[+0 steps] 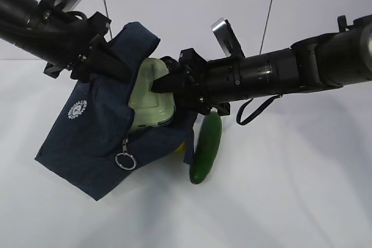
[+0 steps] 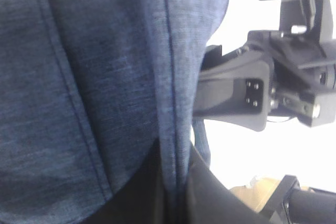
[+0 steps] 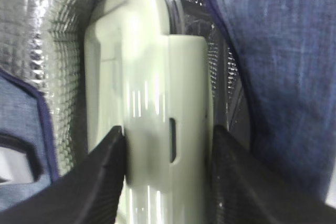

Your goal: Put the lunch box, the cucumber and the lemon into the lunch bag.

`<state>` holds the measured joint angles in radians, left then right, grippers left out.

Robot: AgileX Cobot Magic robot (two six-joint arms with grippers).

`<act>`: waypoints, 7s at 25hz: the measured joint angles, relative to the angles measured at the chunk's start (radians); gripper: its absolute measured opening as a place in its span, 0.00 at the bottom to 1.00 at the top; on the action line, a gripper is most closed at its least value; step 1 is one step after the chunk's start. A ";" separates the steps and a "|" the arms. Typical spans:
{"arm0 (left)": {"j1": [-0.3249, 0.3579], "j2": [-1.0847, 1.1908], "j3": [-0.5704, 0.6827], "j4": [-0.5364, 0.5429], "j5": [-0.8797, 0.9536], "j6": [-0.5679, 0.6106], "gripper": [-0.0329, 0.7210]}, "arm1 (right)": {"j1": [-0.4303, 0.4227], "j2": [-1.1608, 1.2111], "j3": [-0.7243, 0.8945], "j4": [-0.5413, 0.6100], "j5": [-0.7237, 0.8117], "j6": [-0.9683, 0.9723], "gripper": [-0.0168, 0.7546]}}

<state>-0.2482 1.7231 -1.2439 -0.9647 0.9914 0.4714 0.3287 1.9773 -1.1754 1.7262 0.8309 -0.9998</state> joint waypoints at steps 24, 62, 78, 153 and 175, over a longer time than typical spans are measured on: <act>0.000 0.004 0.000 -0.067 -0.020 0.026 0.06 | 0.002 0.023 -0.010 0.026 0.002 -0.002 0.46; 0.115 0.018 0.000 0.030 0.046 -0.005 0.06 | -0.076 -0.043 -0.018 -0.065 0.295 -0.047 0.51; 0.152 0.018 0.000 0.271 0.076 -0.117 0.05 | -0.076 -0.158 -0.181 -0.852 0.363 0.209 0.51; 0.192 0.018 -0.005 0.461 0.128 -0.243 0.05 | 0.086 0.176 -0.314 -1.526 -0.017 1.202 0.51; 0.192 0.018 -0.005 0.461 0.128 -0.243 0.05 | 0.086 0.184 -0.319 -1.510 -0.007 1.202 0.46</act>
<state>-0.0561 1.7413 -1.2494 -0.5037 1.1193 0.2279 0.4145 2.1617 -1.4945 0.2158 0.8242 0.2025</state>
